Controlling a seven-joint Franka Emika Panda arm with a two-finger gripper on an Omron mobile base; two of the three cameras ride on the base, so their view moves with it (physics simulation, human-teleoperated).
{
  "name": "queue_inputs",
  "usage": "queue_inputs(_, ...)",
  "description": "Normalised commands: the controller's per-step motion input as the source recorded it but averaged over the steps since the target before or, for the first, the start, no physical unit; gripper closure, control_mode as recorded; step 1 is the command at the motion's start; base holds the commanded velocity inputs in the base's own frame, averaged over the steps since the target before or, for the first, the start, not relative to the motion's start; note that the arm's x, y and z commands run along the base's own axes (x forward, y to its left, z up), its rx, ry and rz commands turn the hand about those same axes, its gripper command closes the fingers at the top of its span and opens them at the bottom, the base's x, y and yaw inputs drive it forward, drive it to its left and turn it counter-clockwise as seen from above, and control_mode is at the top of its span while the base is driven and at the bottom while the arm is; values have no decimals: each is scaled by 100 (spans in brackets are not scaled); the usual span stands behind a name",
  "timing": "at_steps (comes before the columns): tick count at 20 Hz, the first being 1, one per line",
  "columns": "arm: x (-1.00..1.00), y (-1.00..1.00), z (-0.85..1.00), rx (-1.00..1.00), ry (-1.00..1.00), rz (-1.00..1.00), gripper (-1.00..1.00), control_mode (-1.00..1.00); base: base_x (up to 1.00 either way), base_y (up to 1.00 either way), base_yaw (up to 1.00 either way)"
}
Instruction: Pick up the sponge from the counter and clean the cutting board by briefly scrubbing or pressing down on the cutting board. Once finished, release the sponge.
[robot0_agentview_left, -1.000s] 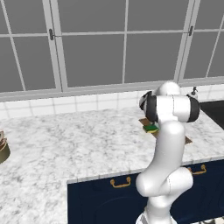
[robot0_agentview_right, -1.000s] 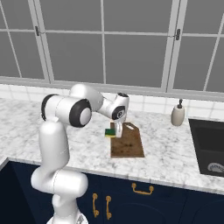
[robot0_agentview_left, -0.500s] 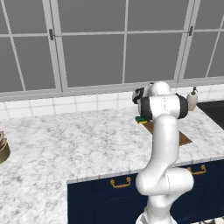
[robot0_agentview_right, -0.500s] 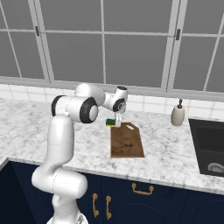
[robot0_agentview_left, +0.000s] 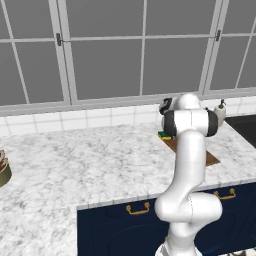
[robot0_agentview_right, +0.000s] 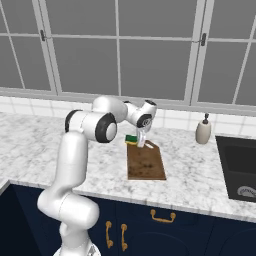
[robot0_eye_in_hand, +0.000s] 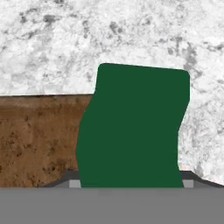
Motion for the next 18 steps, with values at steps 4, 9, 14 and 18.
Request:
queue_inputs(4,-98,-24,-48,5,-3,1,100,-100,0,0,0)
queue_inputs(9,-88,-10,-3,-1,-2,1,100,-100,0,0,0)
queue_inputs(14,-70,-6,-27,-1,-3,1,100,-100,0,0,0)
queue_inputs(18,-90,-22,-51,0,0,4,100,-100,0,0,0)
